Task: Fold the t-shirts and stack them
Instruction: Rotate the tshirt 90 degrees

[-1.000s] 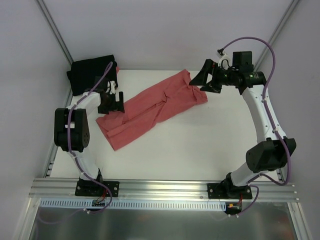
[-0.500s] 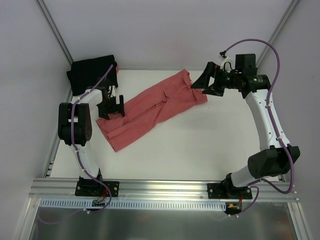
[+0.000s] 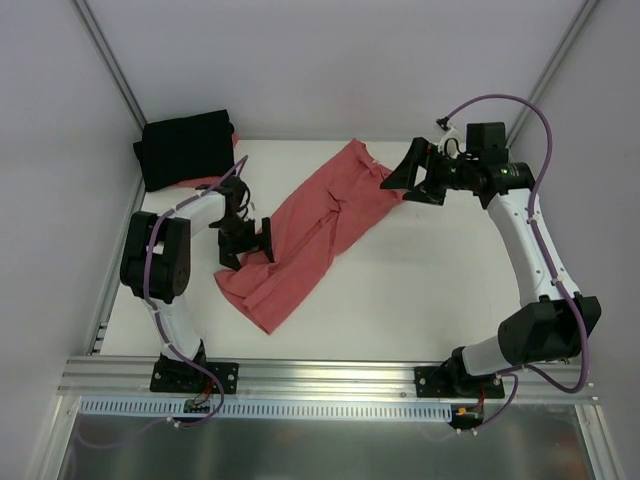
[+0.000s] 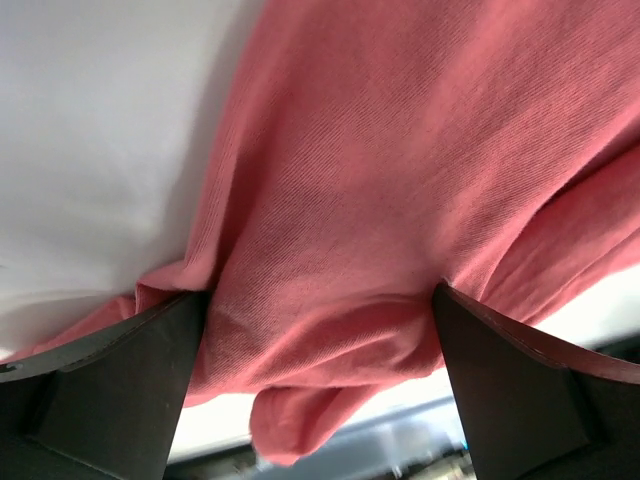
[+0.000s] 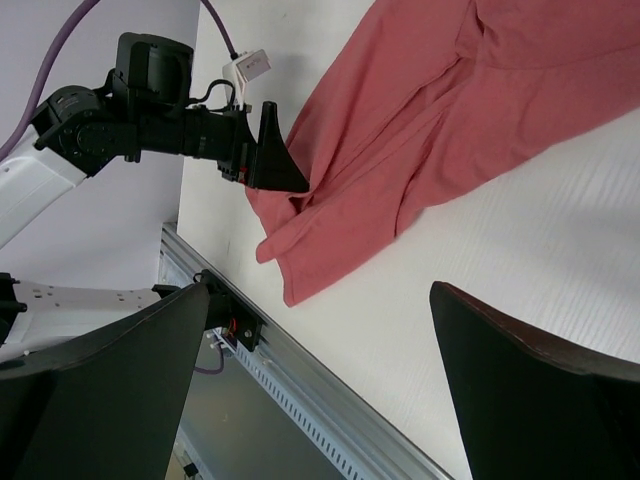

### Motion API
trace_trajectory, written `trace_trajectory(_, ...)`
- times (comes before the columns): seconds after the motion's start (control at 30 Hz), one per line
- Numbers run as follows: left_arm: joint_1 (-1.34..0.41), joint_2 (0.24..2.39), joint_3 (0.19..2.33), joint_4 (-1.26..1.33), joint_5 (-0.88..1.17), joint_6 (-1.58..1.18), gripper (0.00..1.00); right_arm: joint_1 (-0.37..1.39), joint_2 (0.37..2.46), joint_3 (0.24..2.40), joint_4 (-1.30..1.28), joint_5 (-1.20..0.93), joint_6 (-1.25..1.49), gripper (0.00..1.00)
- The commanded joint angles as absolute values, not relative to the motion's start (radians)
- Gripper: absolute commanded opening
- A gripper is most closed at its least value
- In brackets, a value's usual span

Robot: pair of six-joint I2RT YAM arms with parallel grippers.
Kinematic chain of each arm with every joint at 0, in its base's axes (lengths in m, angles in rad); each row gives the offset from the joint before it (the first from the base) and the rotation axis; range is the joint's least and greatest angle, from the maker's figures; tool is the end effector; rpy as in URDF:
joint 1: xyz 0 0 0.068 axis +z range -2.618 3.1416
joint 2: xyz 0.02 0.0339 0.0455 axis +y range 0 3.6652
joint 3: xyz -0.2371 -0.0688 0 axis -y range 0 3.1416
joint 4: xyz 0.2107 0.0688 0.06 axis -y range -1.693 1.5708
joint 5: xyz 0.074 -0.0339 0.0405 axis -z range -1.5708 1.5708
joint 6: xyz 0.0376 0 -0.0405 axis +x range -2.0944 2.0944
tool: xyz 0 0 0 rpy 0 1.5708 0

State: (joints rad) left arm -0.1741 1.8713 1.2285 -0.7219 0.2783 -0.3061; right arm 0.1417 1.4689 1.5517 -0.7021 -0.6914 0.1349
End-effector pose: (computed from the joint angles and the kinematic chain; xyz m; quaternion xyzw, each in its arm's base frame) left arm 0.3108 -0.0651 0.1539 -0.0507 0.9839 -0.1582 0.0661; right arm 0.2785 0.0639 0.3668 -0.1580 0.8358 0.3578 0.3853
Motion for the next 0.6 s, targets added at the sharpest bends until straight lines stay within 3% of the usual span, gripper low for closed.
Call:
trace_trajectory(0.0,-0.221,1.832,1.18,-0.821,0.388,-0.399,0.99,0.143,1.402,1.502,-0.646,-0.712,0.149,0.99)
trace_trajectory(0.27,-0.4,1.781,1.135,-0.816,0.462,-0.53,0.99,0.141,1.342,1.381,-0.609,-0.722,0.146,0.99)
trace_trajectory(0.57,-0.641,1.813,1.279,-0.785,0.467,-0.681,0.99,0.14,1.325,1.295,-0.601,-0.669,0.12,1.0)
